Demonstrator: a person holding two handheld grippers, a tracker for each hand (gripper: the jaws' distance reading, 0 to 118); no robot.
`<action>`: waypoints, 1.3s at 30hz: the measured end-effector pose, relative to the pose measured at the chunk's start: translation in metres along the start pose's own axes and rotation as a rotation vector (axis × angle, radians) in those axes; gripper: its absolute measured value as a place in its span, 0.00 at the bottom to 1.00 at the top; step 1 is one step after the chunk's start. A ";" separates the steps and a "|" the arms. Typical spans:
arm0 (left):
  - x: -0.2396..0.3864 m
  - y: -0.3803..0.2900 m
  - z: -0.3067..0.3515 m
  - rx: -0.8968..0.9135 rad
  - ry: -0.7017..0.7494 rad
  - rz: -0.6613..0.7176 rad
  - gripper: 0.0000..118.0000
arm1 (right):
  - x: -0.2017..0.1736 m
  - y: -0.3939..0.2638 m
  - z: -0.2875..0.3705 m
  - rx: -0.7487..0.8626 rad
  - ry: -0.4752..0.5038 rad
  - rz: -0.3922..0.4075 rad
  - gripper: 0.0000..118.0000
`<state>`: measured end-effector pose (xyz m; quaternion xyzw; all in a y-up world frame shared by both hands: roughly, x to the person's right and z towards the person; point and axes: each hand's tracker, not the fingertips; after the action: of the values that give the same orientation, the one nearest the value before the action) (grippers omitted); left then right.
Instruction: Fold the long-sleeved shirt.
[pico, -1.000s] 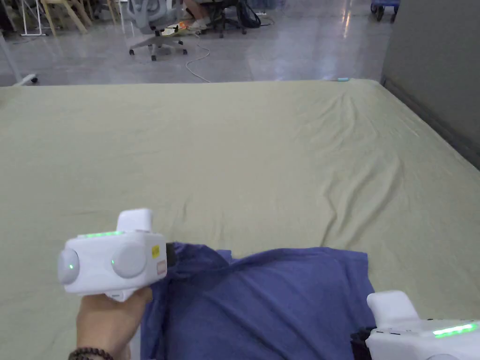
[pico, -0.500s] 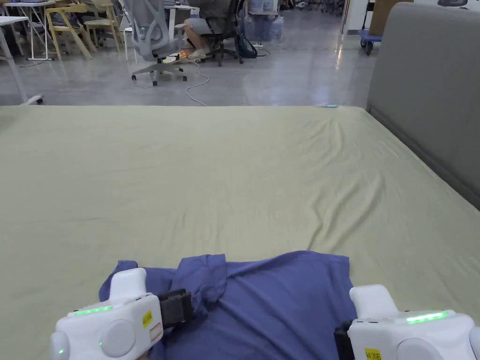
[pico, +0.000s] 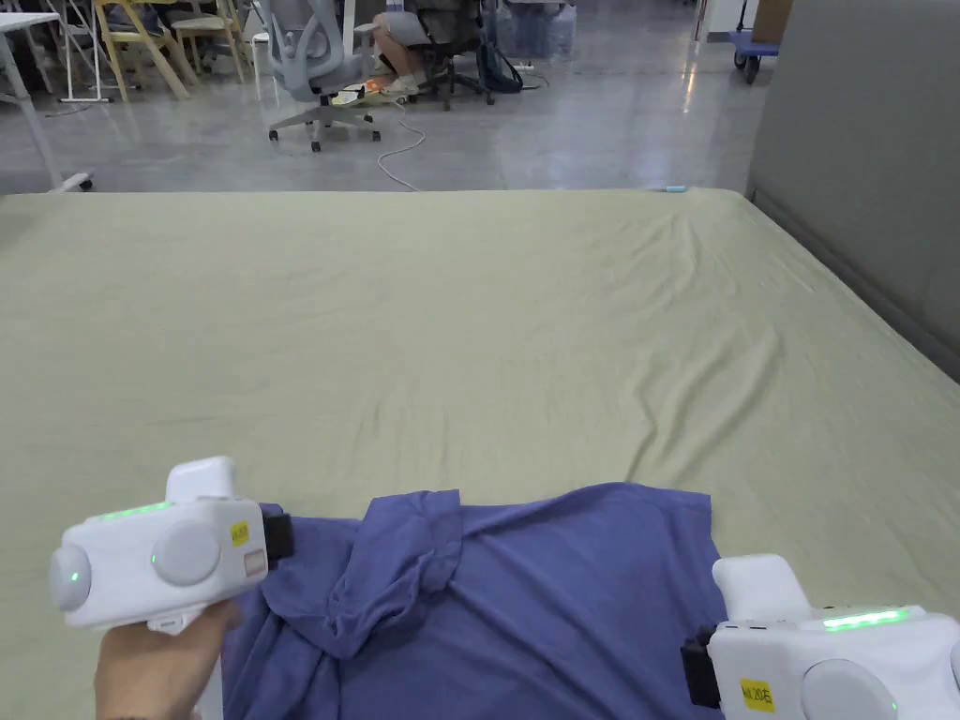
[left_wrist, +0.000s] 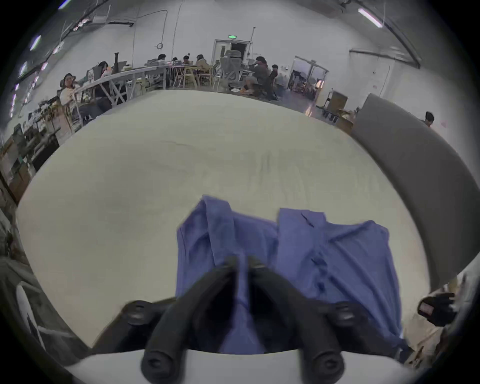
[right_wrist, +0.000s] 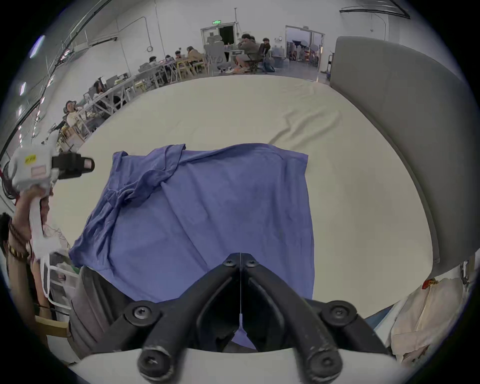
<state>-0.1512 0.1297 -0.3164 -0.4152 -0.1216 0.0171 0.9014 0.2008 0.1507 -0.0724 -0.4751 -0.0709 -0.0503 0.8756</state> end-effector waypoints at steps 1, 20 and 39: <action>-0.004 0.009 -0.016 -0.002 -0.014 0.002 0.84 | 0.000 0.001 -0.004 -0.007 -0.007 0.003 0.00; 0.031 0.028 -0.042 -0.181 -0.050 -0.070 0.07 | 0.101 0.163 -0.116 -0.043 -0.071 -0.129 0.66; 0.019 0.037 -0.040 -0.180 -0.061 -0.040 0.07 | 0.103 0.184 -0.176 -0.176 -0.067 -0.101 0.02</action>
<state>-0.1205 0.1267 -0.3659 -0.4911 -0.1582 0.0010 0.8566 0.3440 0.1007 -0.3012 -0.5472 -0.1194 -0.0843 0.8241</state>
